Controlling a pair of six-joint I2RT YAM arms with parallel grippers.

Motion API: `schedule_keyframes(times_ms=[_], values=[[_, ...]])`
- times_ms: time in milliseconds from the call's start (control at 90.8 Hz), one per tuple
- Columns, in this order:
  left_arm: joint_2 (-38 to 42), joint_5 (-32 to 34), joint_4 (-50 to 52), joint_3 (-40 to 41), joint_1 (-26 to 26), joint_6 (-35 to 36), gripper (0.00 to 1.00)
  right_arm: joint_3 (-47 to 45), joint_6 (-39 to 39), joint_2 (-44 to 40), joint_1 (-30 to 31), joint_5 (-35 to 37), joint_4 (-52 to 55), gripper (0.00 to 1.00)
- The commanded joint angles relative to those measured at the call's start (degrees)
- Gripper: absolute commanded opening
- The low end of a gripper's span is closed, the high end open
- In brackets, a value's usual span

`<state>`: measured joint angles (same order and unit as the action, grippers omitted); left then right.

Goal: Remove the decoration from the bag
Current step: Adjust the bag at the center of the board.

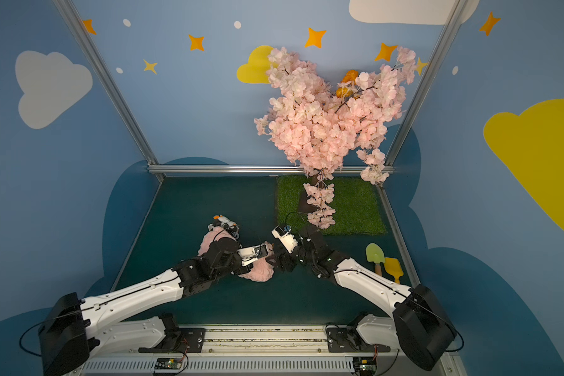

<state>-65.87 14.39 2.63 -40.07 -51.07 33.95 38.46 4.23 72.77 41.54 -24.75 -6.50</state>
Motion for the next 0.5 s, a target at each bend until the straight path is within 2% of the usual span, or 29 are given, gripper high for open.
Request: schedule_keyframes(times_ms=[0, 44, 99, 187, 319, 407, 485], values=[[1.7, -1.4, 1.1, -1.9, -0.7, -1.7, 0.12, 0.9, 4.1, 3.1, -0.1, -2.3, -8.2, 0.75], [1.8, -1.7, 1.8, -1.9, -0.9, -1.8, 0.12, 1.7, 3.7, 4.2, -0.1, -3.3, -8.1, 0.67], [2.0, -1.8, 2.4, -1.6, -0.9, -2.1, 0.12, 2.2, 2.8, 4.6, -0.1, -3.4, -8.0, 0.5], [2.8, -1.8, 2.9, -1.2, -1.0, -2.2, 0.12, 2.4, 0.5, 3.8, -0.5, -2.0, -7.6, 0.31], [2.9, -1.6, 3.4, -1.7, -1.0, -1.8, 0.14, 5.3, -4.6, 4.1, -0.9, -0.5, -4.3, 0.15], [2.4, -1.9, 3.5, -2.4, -1.0, -2.3, 0.15, 7.4, -8.1, 4.5, -1.0, 0.8, -3.5, 0.01], [2.1, -1.9, 3.6, -2.8, -1.0, -3.7, 0.17, 9.1, -11.6, 5.1, -1.1, 2.0, -2.7, 0.0]])
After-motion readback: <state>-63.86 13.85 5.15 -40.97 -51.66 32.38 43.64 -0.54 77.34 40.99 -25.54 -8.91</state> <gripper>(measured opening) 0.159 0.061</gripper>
